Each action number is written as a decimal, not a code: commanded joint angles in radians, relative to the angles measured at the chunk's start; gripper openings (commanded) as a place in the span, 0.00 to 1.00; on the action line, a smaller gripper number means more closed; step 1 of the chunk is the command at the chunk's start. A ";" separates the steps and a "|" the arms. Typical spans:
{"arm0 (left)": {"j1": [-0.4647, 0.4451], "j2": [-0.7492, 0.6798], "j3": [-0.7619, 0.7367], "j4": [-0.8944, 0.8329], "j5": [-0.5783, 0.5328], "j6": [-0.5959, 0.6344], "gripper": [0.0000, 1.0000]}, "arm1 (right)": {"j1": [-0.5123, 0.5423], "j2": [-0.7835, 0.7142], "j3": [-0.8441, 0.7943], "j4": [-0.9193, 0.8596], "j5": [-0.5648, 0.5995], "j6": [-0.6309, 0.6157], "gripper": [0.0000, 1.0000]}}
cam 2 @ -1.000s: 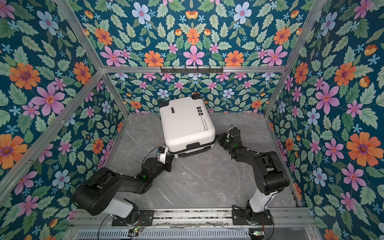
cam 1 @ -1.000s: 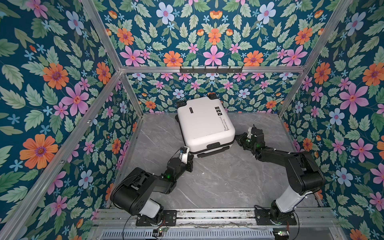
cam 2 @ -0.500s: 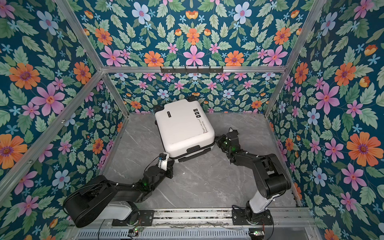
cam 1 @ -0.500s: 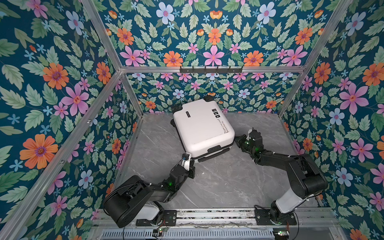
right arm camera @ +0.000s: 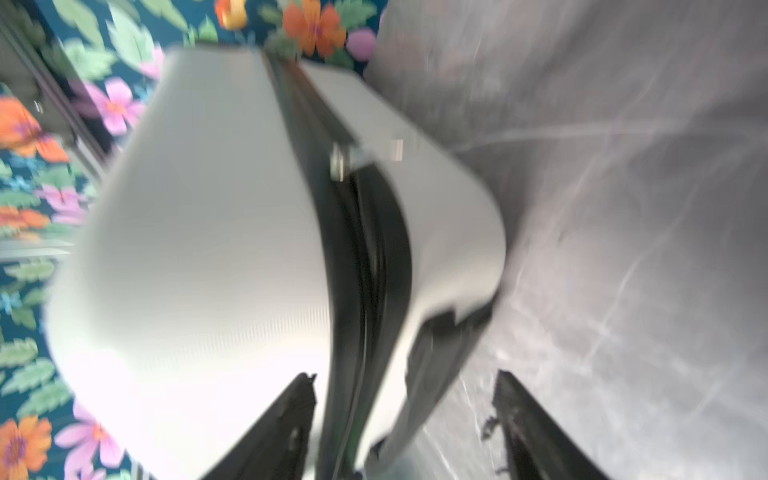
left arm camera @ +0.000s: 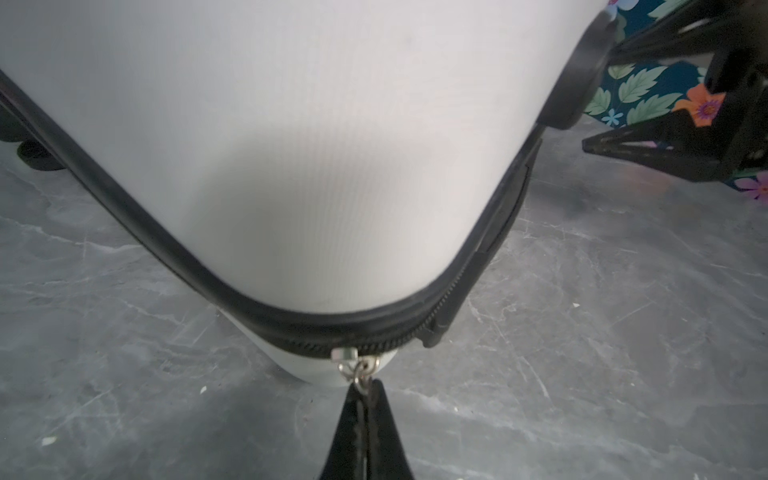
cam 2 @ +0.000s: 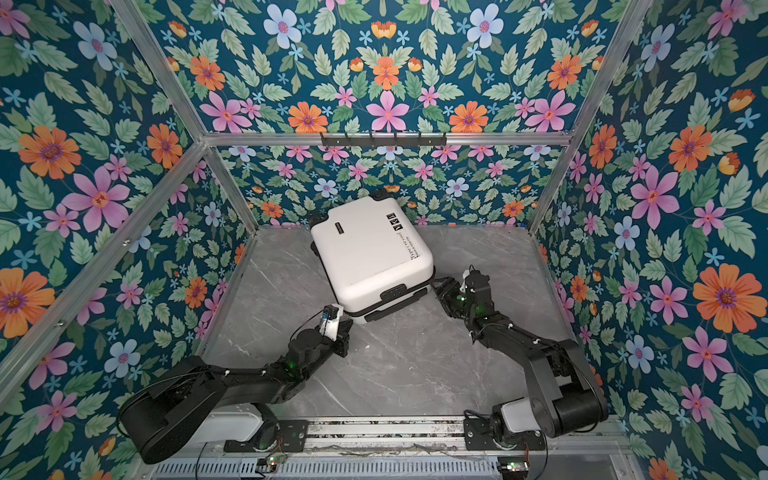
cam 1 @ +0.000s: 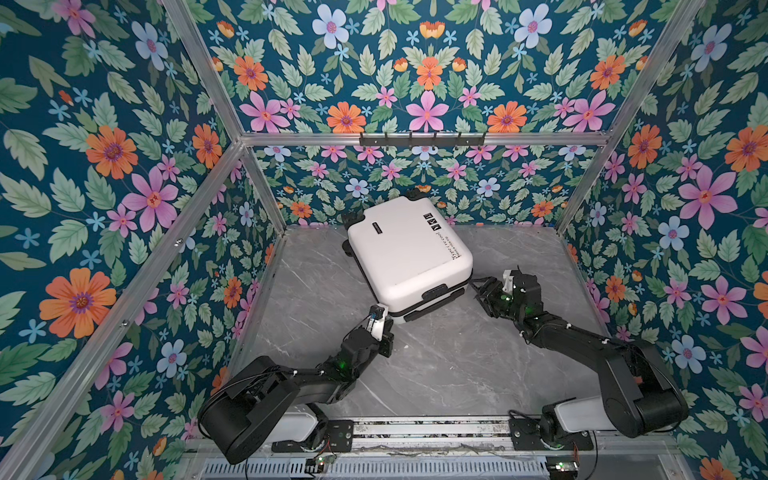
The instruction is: Pack the luggage
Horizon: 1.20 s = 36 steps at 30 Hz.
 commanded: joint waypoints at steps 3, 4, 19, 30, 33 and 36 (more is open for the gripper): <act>0.000 -0.024 0.039 0.158 0.001 0.030 0.00 | 0.149 -0.040 -0.051 0.030 0.069 -0.023 0.56; 0.000 -0.027 0.041 0.151 0.002 0.031 0.00 | 0.178 -0.040 -0.057 0.047 0.083 -0.021 0.55; 0.007 -0.024 0.040 0.140 0.013 0.018 0.00 | 0.256 0.181 -0.049 0.335 0.141 0.082 0.56; 0.007 -0.041 0.035 0.129 0.018 0.016 0.00 | 0.255 0.384 -0.080 0.664 0.245 0.172 0.48; 0.008 -0.046 0.035 0.119 0.022 0.016 0.00 | 0.255 0.440 -0.079 0.759 0.257 0.185 0.46; 0.009 -0.054 0.034 0.108 0.027 0.016 0.00 | 0.255 0.489 -0.077 0.855 0.264 0.196 0.43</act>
